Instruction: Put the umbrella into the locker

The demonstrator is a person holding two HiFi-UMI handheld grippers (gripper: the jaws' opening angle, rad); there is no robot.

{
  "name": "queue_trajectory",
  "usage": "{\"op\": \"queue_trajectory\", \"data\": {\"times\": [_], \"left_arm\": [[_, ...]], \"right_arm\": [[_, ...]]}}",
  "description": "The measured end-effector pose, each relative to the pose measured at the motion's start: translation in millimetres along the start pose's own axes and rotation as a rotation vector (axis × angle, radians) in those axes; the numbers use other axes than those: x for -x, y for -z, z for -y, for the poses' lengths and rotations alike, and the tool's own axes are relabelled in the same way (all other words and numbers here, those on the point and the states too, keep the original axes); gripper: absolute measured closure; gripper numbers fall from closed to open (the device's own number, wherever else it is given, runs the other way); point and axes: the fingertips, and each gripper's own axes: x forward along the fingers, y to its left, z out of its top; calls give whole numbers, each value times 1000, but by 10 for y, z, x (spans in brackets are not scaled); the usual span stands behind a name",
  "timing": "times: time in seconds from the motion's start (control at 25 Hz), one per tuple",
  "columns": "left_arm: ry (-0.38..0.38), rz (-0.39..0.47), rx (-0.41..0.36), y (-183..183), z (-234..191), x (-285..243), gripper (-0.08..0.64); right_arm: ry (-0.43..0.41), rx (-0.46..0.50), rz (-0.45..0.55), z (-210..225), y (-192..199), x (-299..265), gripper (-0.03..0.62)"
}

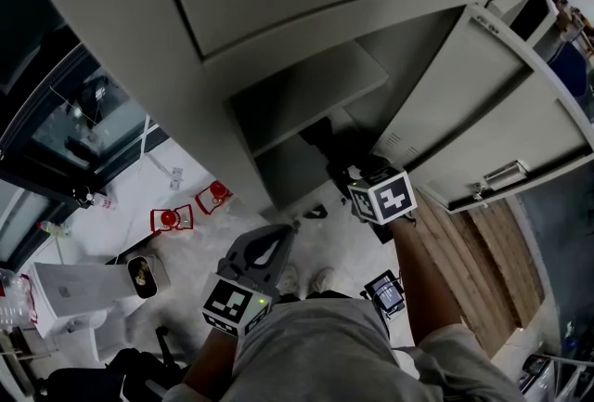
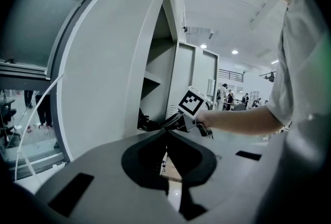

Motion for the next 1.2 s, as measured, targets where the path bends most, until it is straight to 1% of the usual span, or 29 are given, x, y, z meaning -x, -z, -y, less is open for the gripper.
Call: {"op": "queue_trajectory", "data": {"times": [0.08, 0.24, 0.44, 0.56, 0.72, 0.92, 1.2], "left_arm": [[3, -1, 0, -5, 10, 3, 545], [25, -1, -7, -18, 60, -25, 545], [57, -10, -16, -23, 151, -100, 545], [86, -15, -23, -29, 223, -155, 545], [122, -20, -41, -44, 309, -225, 545], [151, -19, -56, -70, 410, -276, 545], [161, -16, -63, -64, 455, -304, 545]], "right_arm": [[-7, 0, -5, -18, 26, 24, 379], [23, 7, -14, 17, 99, 89, 380], [27, -33, -18, 21, 231, 231, 380], [36, -66, -3, 11, 335, 351, 386], [54, -104, 29, -18, 437, 526, 420], [49, -183, 118, -132, 503, 792, 504], [56, -204, 149, -352, 613, 1028, 544]]}}
